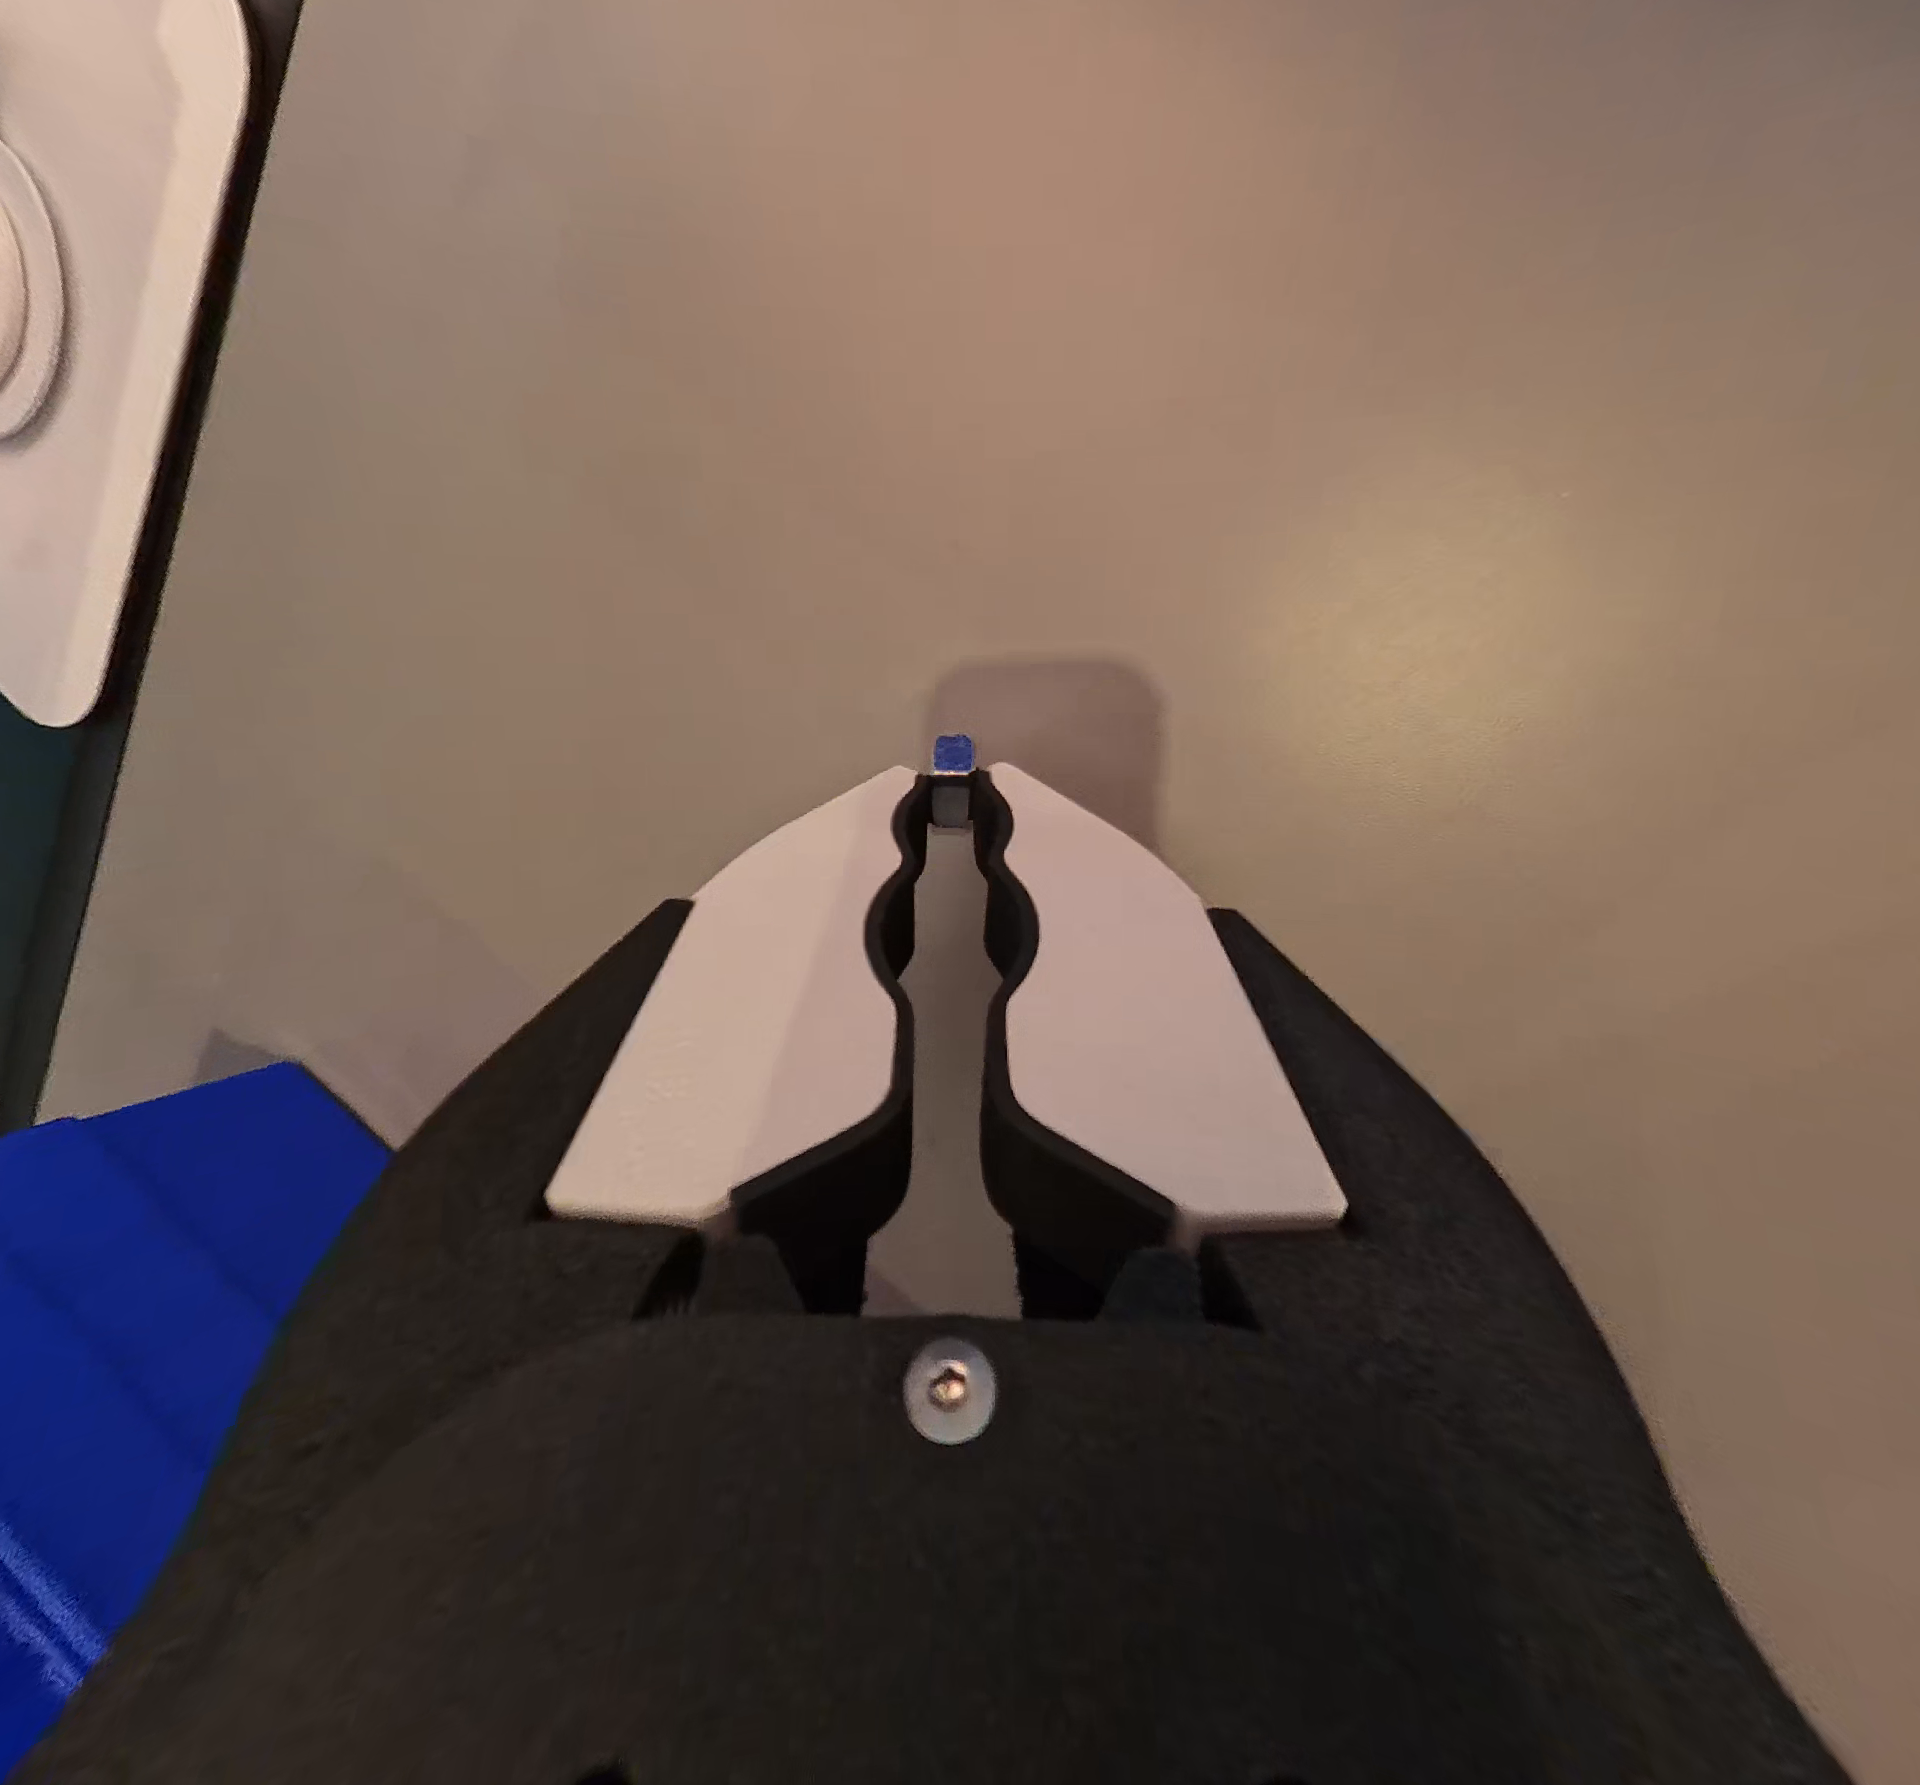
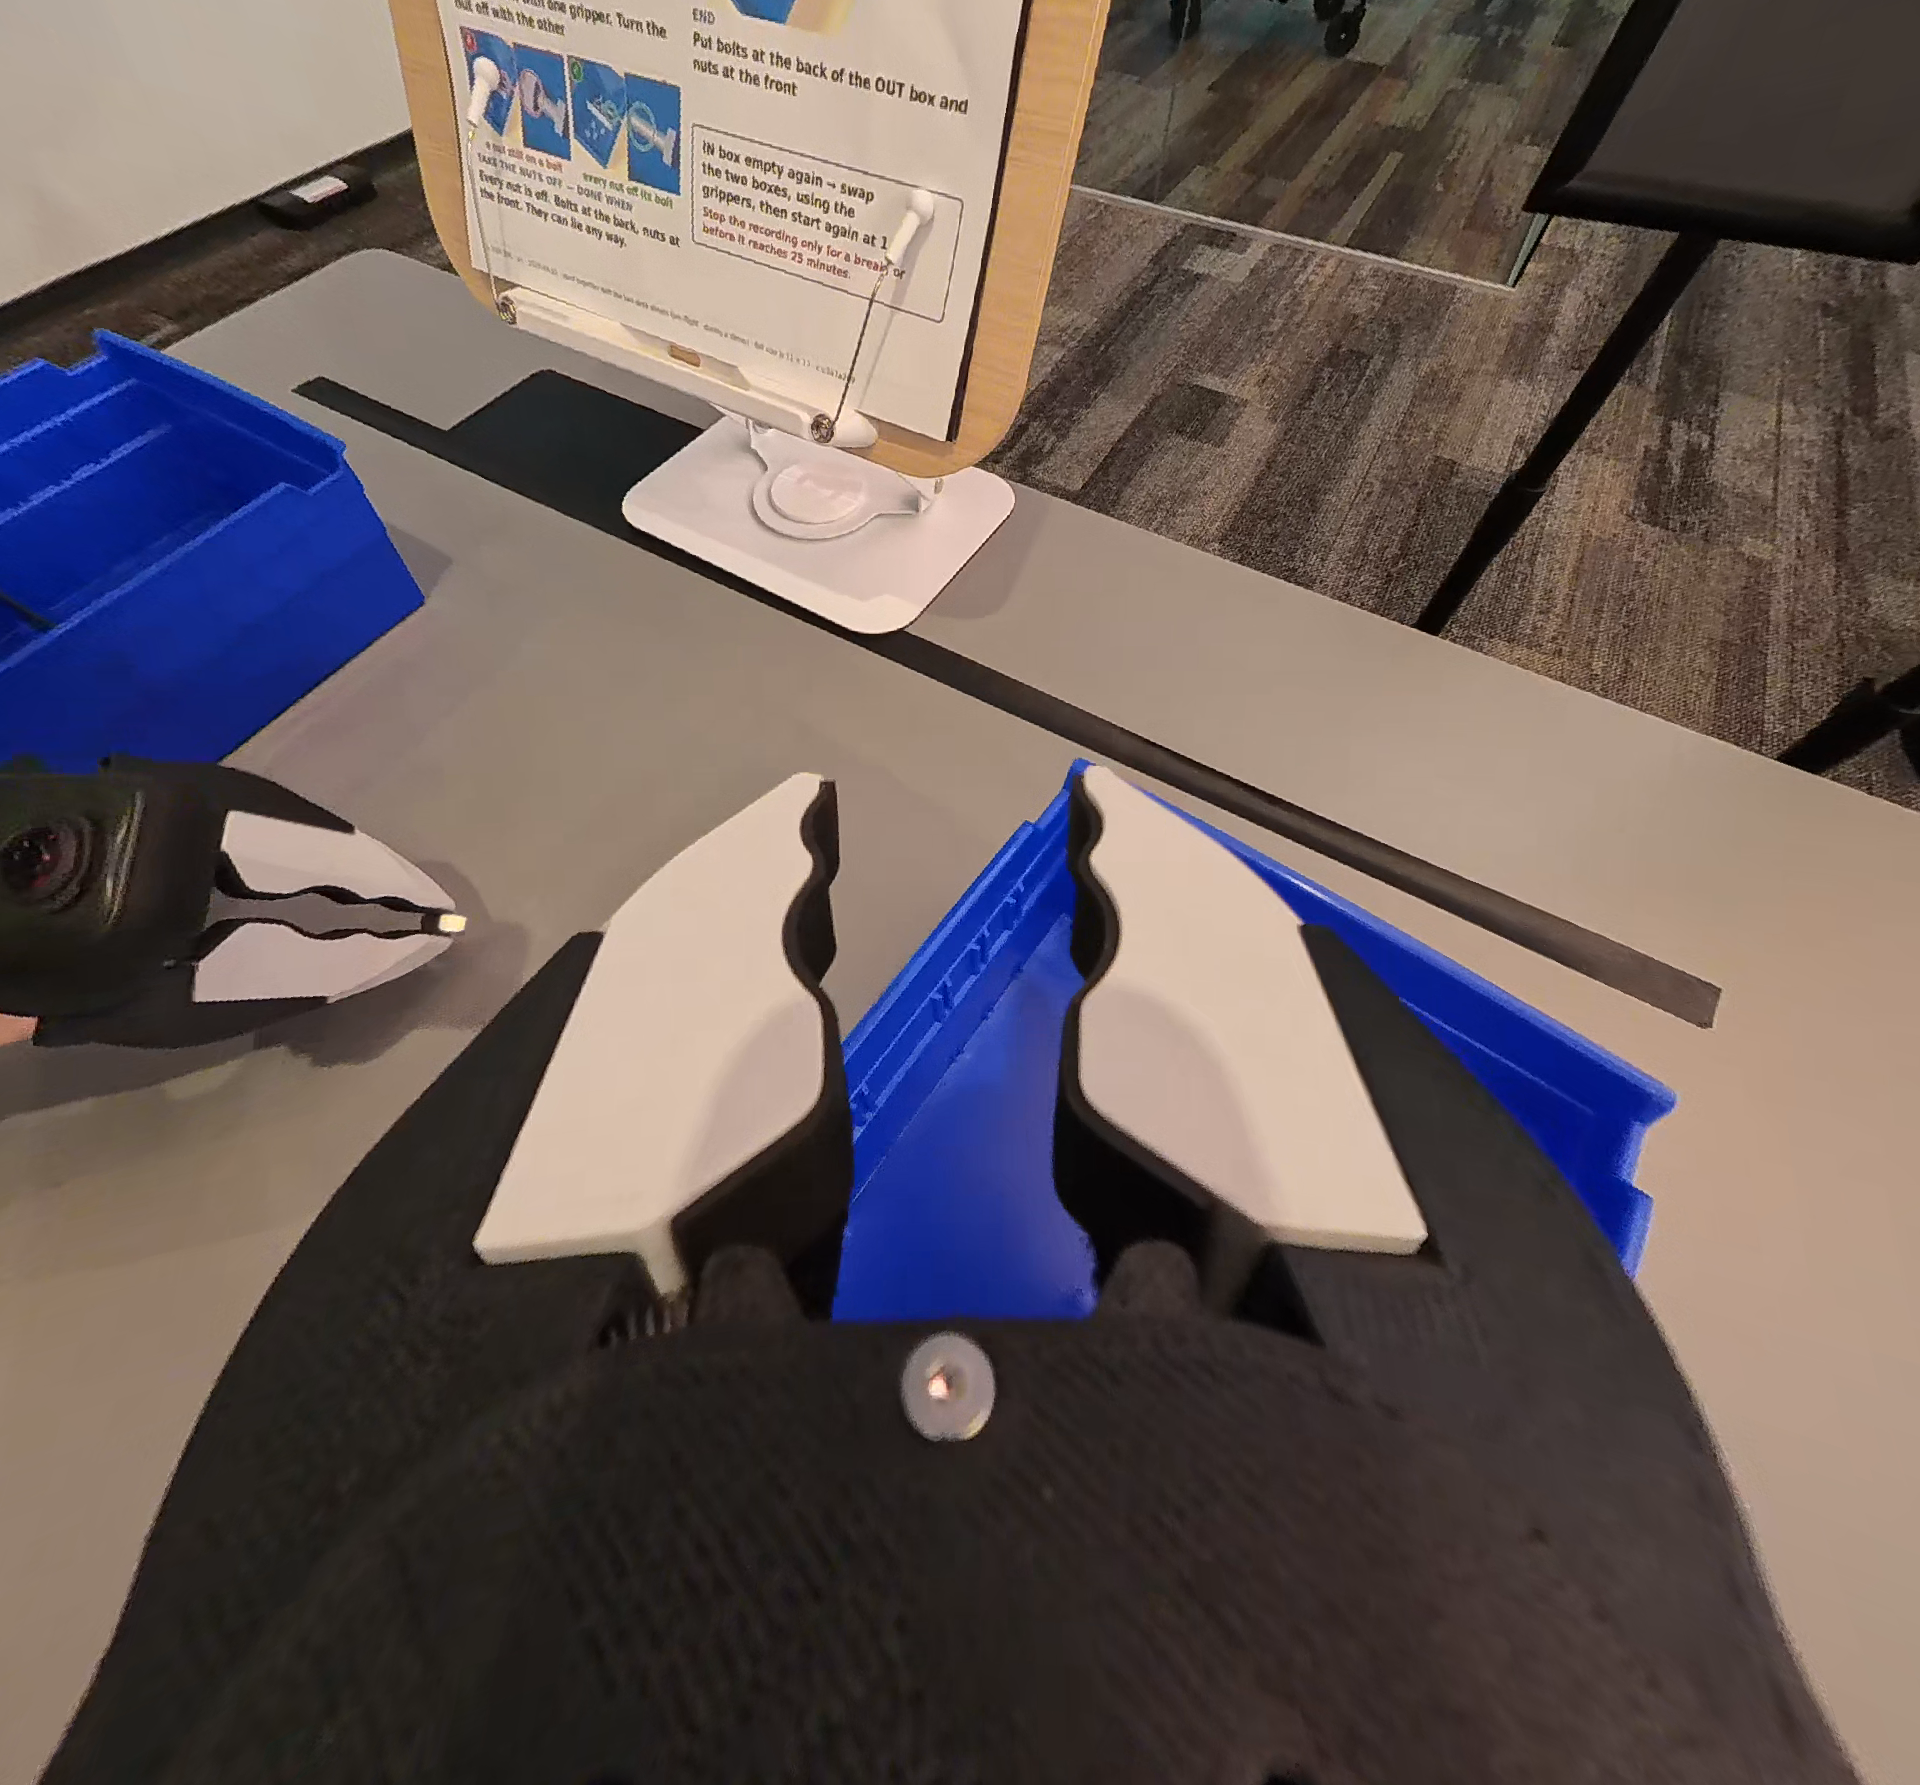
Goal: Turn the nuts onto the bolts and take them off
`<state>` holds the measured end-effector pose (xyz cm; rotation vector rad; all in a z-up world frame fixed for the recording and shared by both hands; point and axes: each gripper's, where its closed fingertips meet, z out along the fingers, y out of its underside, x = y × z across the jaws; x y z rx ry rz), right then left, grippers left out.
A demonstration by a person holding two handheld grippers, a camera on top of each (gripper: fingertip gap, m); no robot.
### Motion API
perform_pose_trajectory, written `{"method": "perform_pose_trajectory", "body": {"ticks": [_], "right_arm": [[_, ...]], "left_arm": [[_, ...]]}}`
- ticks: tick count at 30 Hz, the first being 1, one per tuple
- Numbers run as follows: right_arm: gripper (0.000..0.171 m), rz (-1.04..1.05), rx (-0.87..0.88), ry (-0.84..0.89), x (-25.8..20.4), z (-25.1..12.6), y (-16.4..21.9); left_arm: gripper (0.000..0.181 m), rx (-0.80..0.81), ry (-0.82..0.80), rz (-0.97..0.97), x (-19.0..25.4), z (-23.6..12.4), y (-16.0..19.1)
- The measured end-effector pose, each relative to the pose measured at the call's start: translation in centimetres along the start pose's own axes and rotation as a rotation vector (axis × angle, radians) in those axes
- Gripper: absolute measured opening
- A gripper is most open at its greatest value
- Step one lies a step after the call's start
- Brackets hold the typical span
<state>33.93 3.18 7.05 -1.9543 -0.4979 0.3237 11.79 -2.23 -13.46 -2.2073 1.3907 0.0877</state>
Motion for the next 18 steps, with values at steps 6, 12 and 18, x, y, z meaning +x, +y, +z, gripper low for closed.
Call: {"method": "perform_pose_trajectory", "body": {"ticks": [6, 12, 18], "right_arm": [[0.043, -0.005, -0.015, -0.006, -0.1, 0.6, 0.2], [0.044, -0.002, -0.036, -0.01, 0.0, 1.0, 0.6], [0.044, 0.004, -0.046, -0.004, 0.4, 1.1, 0.9]], "left_arm": [[0.008, -0.01, -0.035, 0.052, 0.5, 0.4, -0.1], [0.008, -0.04, -0.033, 0.073, 1.0, 1.3, 0.3], [0.021, -0.06, 0.025, 0.037, 1.8, 1.6, 0.6]]}}
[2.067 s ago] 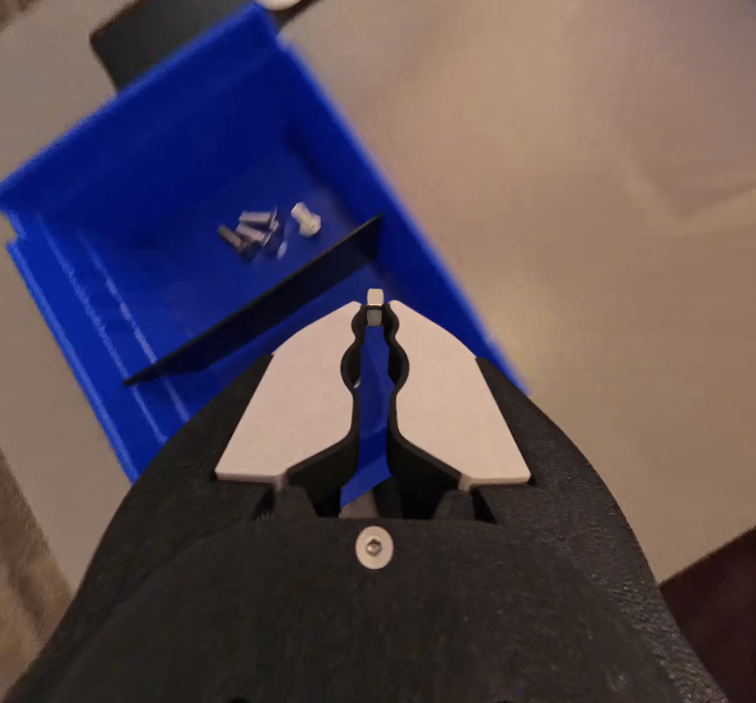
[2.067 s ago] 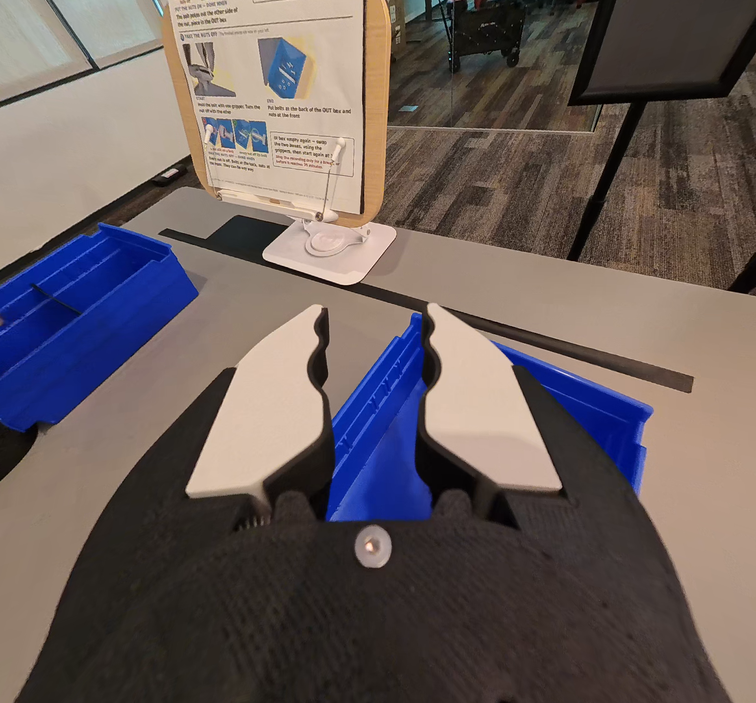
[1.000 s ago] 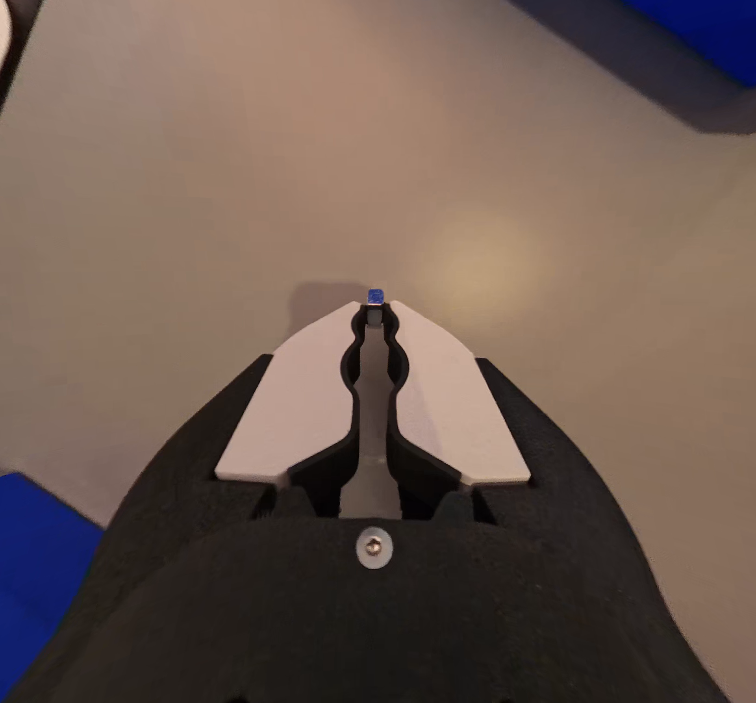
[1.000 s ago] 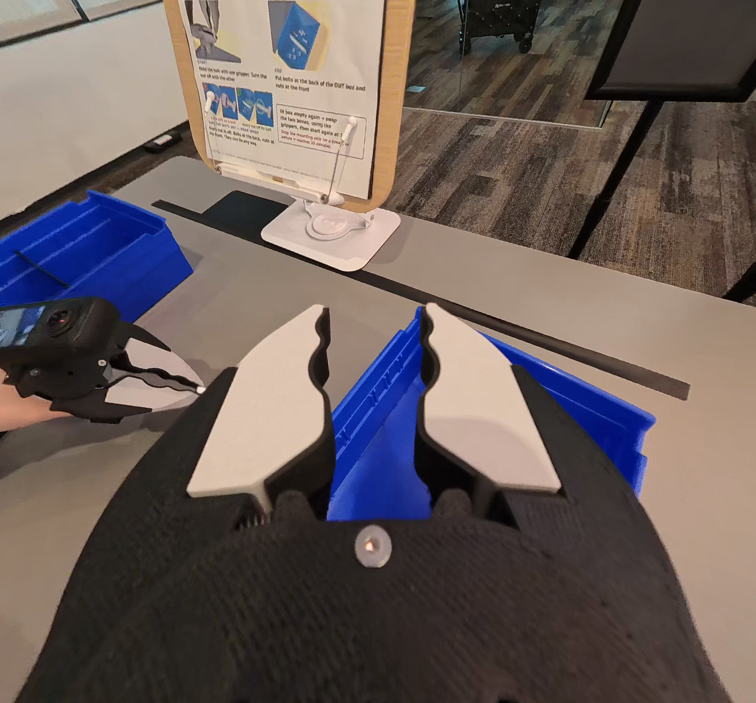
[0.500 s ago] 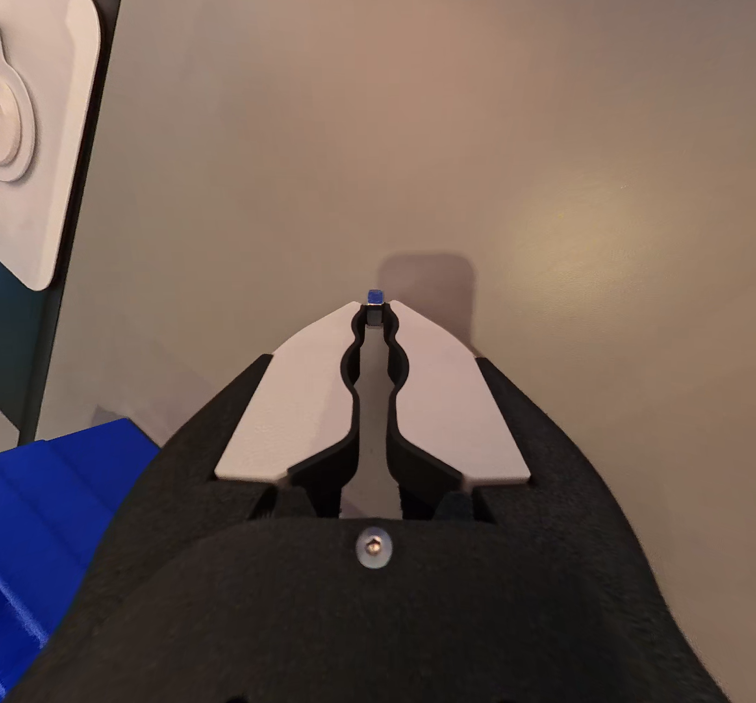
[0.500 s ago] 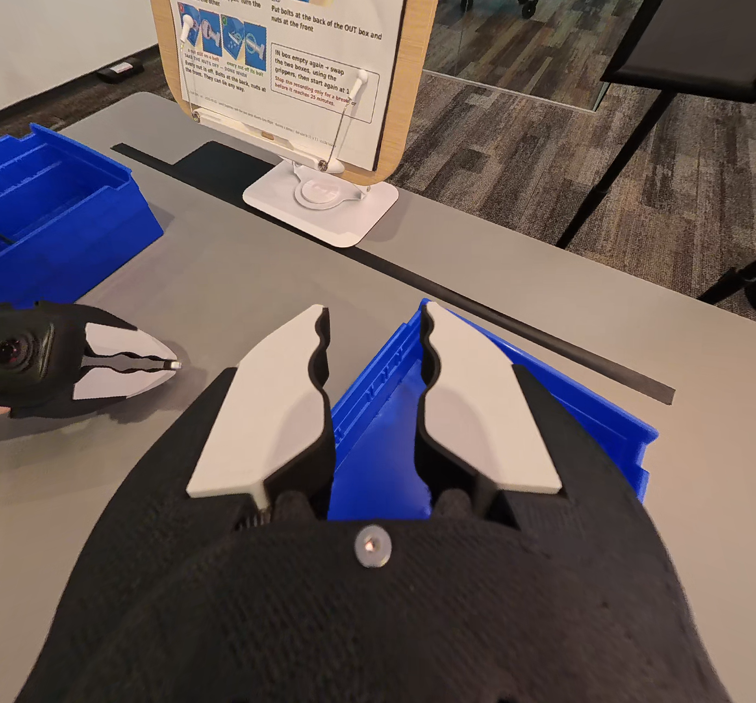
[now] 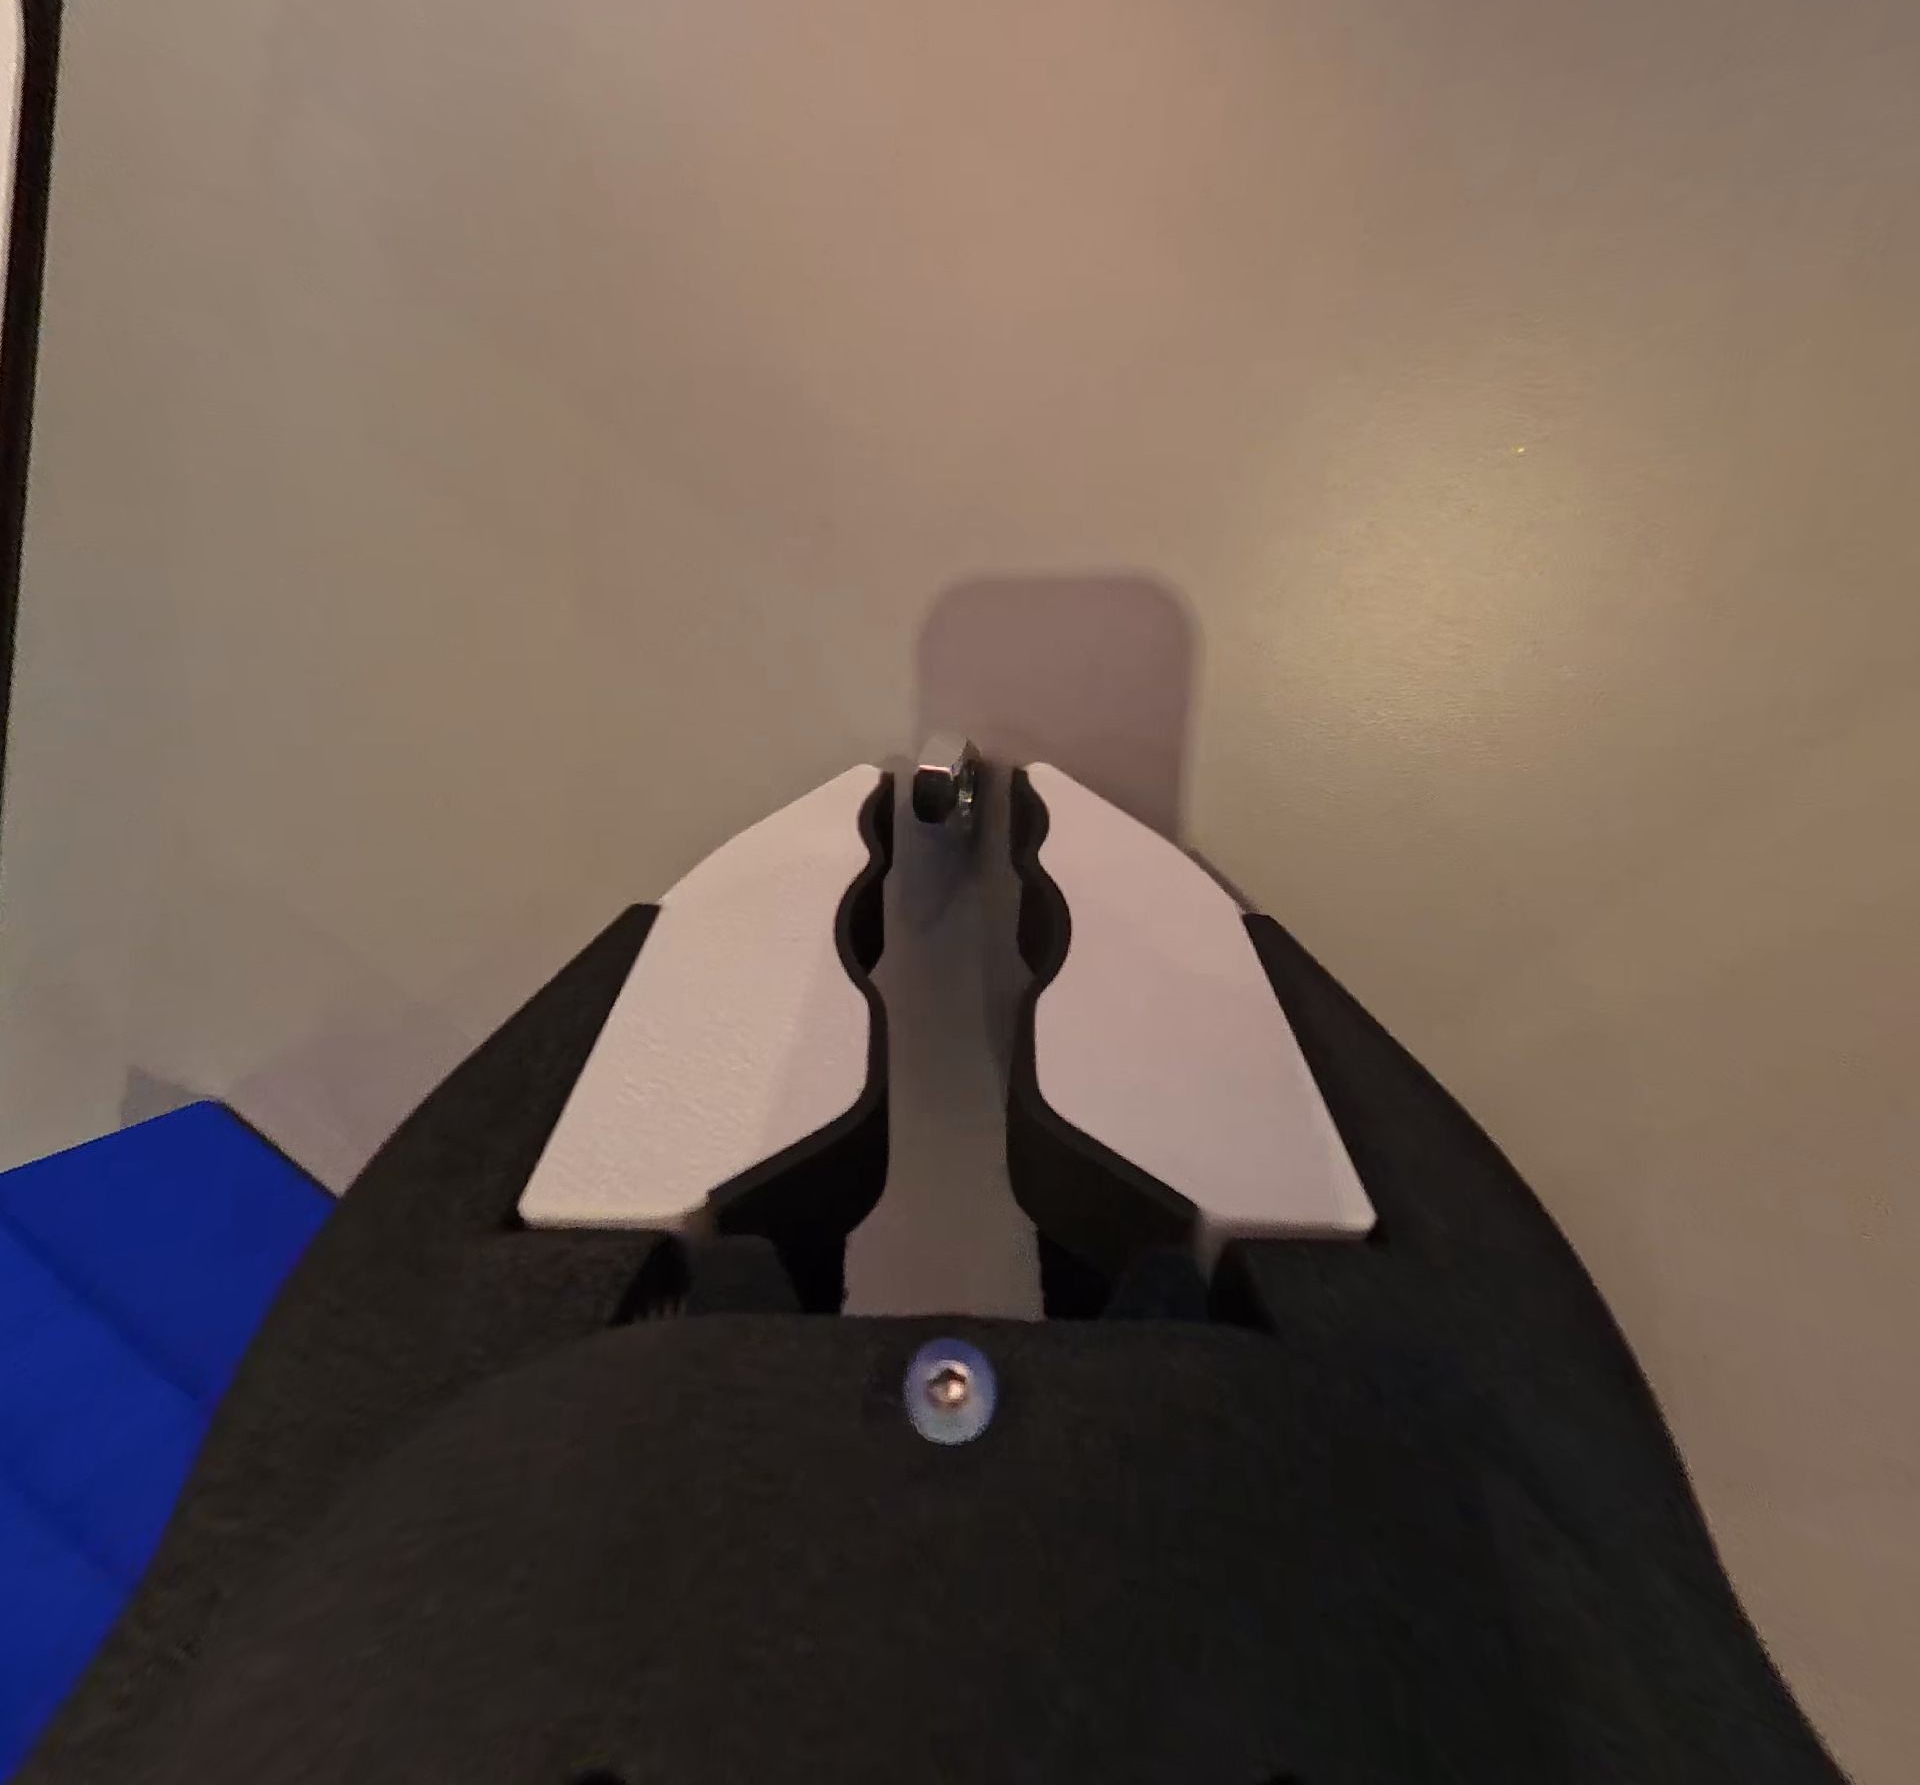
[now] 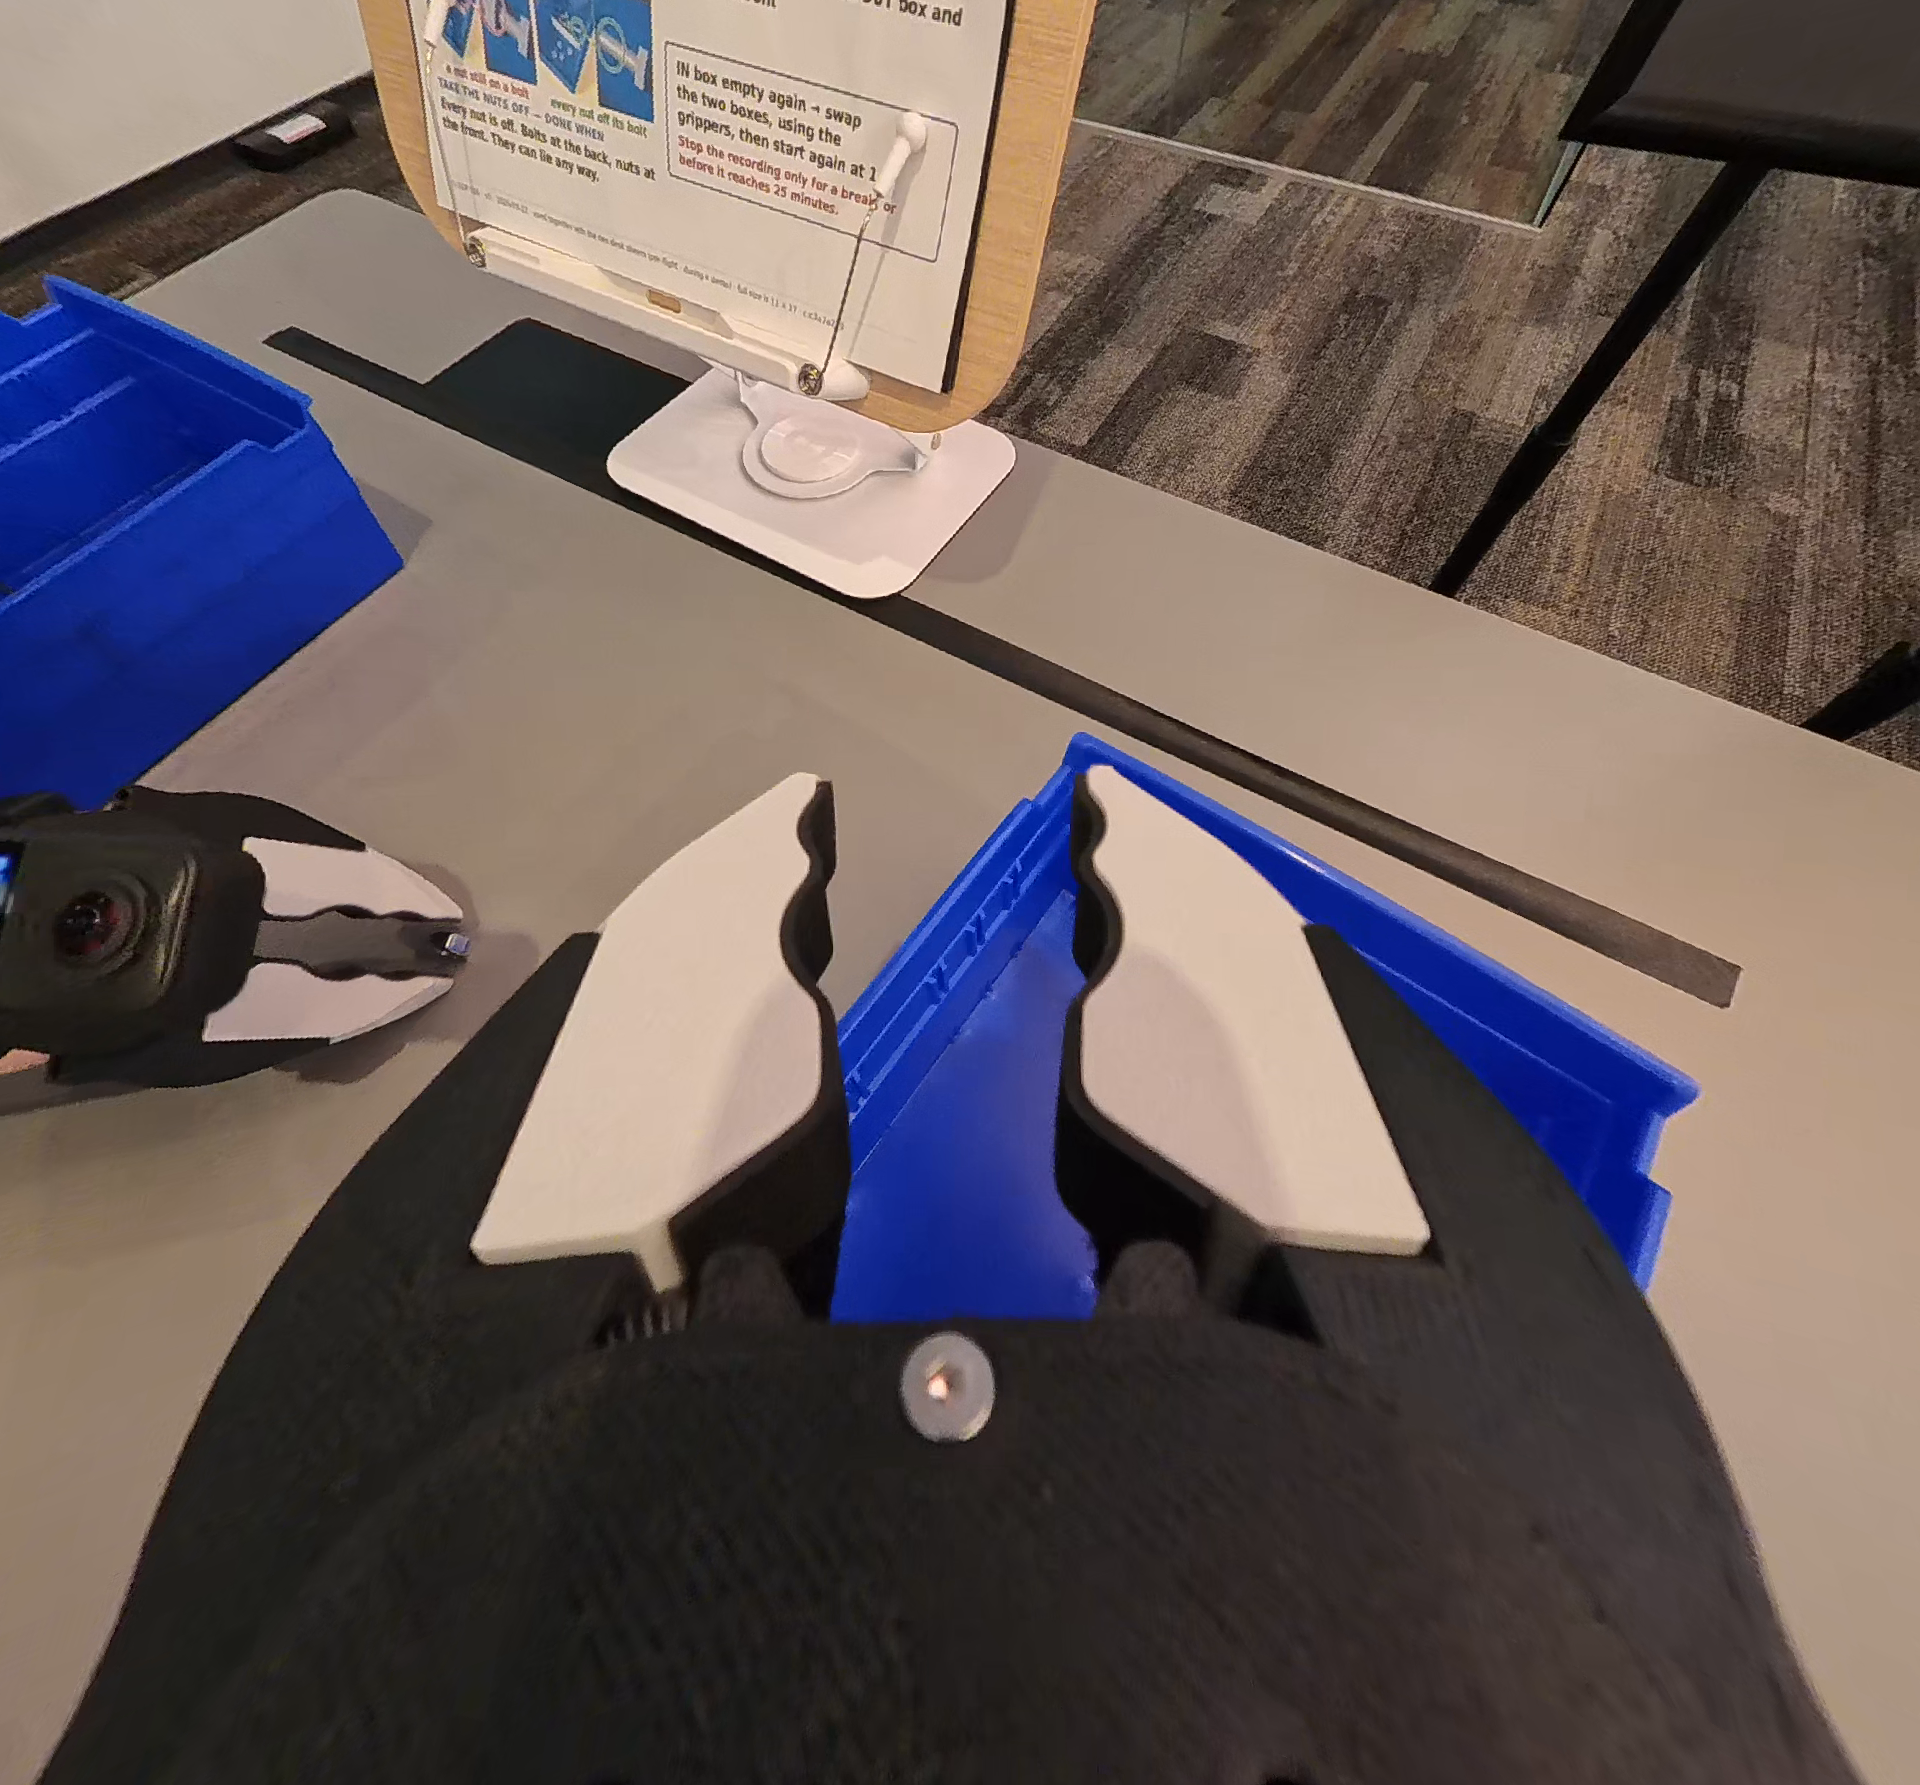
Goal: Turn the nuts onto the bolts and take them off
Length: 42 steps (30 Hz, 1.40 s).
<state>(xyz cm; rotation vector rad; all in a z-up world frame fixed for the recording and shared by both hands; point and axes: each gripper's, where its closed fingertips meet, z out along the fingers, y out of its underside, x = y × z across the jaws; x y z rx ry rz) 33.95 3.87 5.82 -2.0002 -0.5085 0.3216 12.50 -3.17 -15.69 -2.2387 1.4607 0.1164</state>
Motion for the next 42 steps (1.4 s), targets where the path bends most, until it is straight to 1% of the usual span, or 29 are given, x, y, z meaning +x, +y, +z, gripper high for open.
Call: {"method": "perform_pose_trajectory", "body": {"ticks": [3, 6, 9, 12, 15, 17, 18, 19, 20, 21, 23, 24, 25, 29, 32, 35, 39, 42], "right_arm": [[0.045, 0.004, -0.004, 0.0, 0.1, -0.1, 0.1], [0.045, 0.01, 0.01, -0.002, 0.2, -0.4, -0.1], [0.045, 0.018, 0.027, -0.012, 0.2, -0.7, -0.3], [0.045, 0.02, 0.036, -0.021, 0.1, -1.0, -0.4], [0.045, 0.019, 0.052, -0.029, 0.0, -1.3, -0.6], [0.045, 0.018, 0.07, -0.028, 0.1, -1.7, -0.9], [0.045, 0.019, 0.081, -0.03, 0.1, -1.9, -1.1], [0.045, 0.022, 0.091, -0.034, 0.1, -2.1, -1.3], [0.045, 0.024, 0.1, -0.039, 0.0, -2.3, -1.5], [0.045, 0.026, 0.108, -0.044, 0.0, -2.4, -1.7], [0.045, 0.033, 0.118, -0.05, 0.0, -2.5, -1.9], [0.045, 0.038, 0.12, -0.052, 0.0, -2.4, -1.9], [0.045, 0.043, 0.117, -0.054, 0.0, -2.2, -1.9], [0.045, 0.041, 0.061, -0.038, 0.1, -1.1, -0.9], [0.045, 0.036, 0.032, -0.025, 0.2, -0.6, -0.4], [0.046, 0.024, 0.015, -0.02, 0.1, -0.2, -0.3], [0.046, 0.022, -0.003, -0.012, 0.2, 0.1, 0.0], [0.047, 0.03, -0.016, -0.005, 0.5, 0.3, 0.3]], "left_arm": [[0.028, 0.022, 0.035, -0.034, 0.1, -0.3, -0.3], [0.033, 0.088, 0.093, -0.079, -0.1, -1.8, -1.1], [0.036, 0.171, 0.142, -0.143, -1.2, -5.0, -1.9], [0.036, 0.265, 0.135, -0.221, -3.7, -9.7, -1.7], [0.036, 0.329, 0.097, -0.288, -6.5, -14.6, 0.1], [0.035, 0.364, 0.01, -0.348, -9.6, -17.5, 2.4], [0.035, 0.349, -0.047, -0.371, -11.4, -18.4, 4.0], [0.034, 0.299, -0.09, -0.379, -12.9, -18.7, 6.0], [0.034, 0.214, -0.103, -0.374, -14.1, -18.4, 8.3], [0.033, 0.107, -0.076, -0.373, -15.0, -17.7, 10.5], [0.033, -0.051, 0.025, -0.452, -16.5, -15.5, 13.8], [0.028, -0.091, 0.064, -0.521, -17.4, -14.2, 15.0], [0.017, -0.125, 0.091, -0.577, -18.4, -12.9, 16.1], [0.021, -0.253, 0.119, -0.741, -22.0, -8.5, 20.4], [0.021, -0.287, 0.174, -0.839, -23.4, -5.7, 21.5], [0.021, -0.321, 0.168, -0.916, -24.6, -3.4, 22.4], [0.024, -0.391, 0.159, -0.913, -24.4, -1.7, 23.3], [0.023, -0.372, 0.154, -0.903, -24.3, -1.1, 22.7]]}}
